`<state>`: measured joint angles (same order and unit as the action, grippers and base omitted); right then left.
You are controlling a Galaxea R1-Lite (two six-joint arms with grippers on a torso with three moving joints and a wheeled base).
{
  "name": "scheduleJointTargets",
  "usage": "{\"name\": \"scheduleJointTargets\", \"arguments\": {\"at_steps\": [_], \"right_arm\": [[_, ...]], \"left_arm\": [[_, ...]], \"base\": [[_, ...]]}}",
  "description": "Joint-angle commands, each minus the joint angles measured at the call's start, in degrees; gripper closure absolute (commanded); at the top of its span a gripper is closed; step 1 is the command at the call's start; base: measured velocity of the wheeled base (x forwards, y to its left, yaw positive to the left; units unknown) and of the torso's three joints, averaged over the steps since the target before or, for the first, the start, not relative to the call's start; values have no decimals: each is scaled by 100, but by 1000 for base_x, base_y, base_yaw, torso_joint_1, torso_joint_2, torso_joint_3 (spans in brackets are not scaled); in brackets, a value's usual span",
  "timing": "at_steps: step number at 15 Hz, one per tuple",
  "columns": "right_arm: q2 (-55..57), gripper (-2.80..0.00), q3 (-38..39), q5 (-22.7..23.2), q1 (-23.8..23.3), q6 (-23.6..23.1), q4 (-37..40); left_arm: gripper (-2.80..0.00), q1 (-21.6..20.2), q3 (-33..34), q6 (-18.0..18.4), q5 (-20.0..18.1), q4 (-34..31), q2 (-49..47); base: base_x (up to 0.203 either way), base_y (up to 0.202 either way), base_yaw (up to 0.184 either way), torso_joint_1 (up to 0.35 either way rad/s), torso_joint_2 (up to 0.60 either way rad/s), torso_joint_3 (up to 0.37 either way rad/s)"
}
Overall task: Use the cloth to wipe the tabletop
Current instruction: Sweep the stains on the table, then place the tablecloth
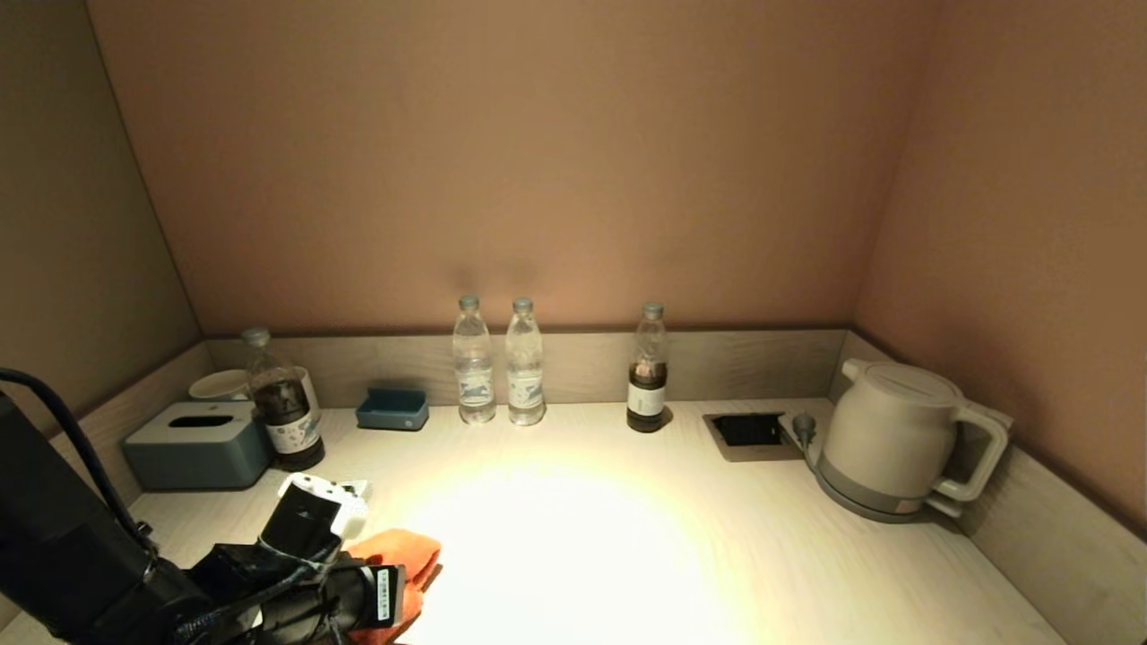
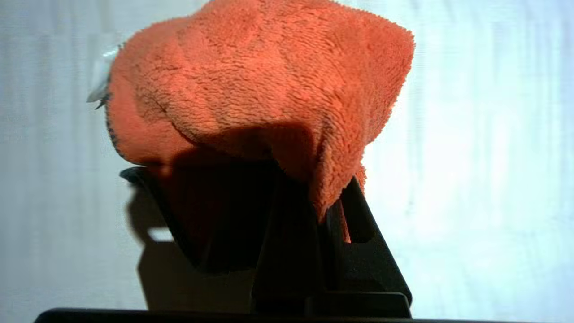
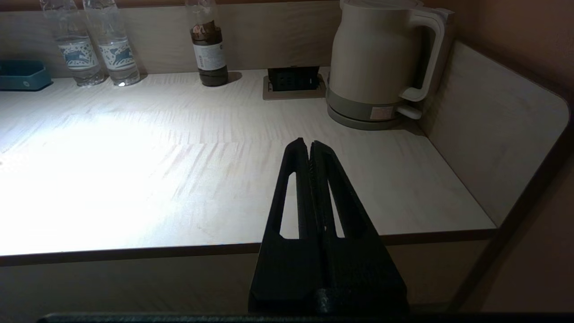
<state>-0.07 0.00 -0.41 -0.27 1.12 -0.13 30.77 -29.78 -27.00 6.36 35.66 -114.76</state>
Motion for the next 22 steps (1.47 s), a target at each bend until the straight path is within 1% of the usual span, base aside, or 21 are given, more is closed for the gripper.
{"name": "scheduleJointTargets", "arguments": {"at_steps": [1, 2, 4, 6, 7, 8, 10, 12, 14, 15, 16, 19, 22], "right_arm": [[7, 0, 0, -2, 0, 2, -4], [7, 0, 0, -2, 0, 2, -4], [7, 0, 0, -2, 0, 2, -4], [7, 0, 0, -2, 0, -7, -4], [7, 0, 0, -2, 0, 2, -4], [7, 0, 0, -2, 0, 2, -4], [7, 0, 0, -2, 0, 2, -4], [7, 0, 0, -2, 0, -5, -4], [7, 0, 0, -2, 0, -7, -4], [7, 0, 0, -2, 0, 2, -4], [7, 0, 0, -2, 0, 2, -4], [7, 0, 0, -2, 1, 2, -4], [7, 0, 0, -2, 0, 2, -4]], "left_arm": [[0, 438, -75, -9, 161, 11, 717], [0, 530, -102, 11, 289, -5, 1072], [0, 584, -105, 70, 563, -55, 1741], [0, 474, -32, 277, 1038, -142, 2399], [0, 377, 7, 416, 1288, -178, 2574], [0, 186, 26, 592, 1503, -193, 2818], [0, -385, 115, 996, 1923, -209, 3243], [0, -883, 209, 1254, 2041, -215, 3403], [0, -1396, 239, 1368, 2224, -217, 3370], [0, -1517, 243, 1388, 2260, -220, 3319], [0, -1732, 249, 1407, 2263, -222, 3239], [0, -2558, 256, 1544, 2277, -167, 2559], [0, -3163, 144, 1693, 2316, -120, 1855]], "base": [[0, 0, 0, 0, 0, 0], [0, 0, 0, 0, 0, 0], [0, 0, 0, 0, 0, 0], [0, 0, 0, 0, 0, 0], [0, 0, 0, 0, 0, 0], [0, 0, 0, 0, 0, 0], [0, 0, 0, 0, 0, 0], [0, 0, 0, 0, 0, 0], [0, 0, 0, 0, 0, 0], [0, 0, 0, 0, 0, 0], [0, 0, 0, 0, 0, 0], [0, 0, 0, 0, 0, 0], [0, 0, 0, 0, 0, 0]]}}
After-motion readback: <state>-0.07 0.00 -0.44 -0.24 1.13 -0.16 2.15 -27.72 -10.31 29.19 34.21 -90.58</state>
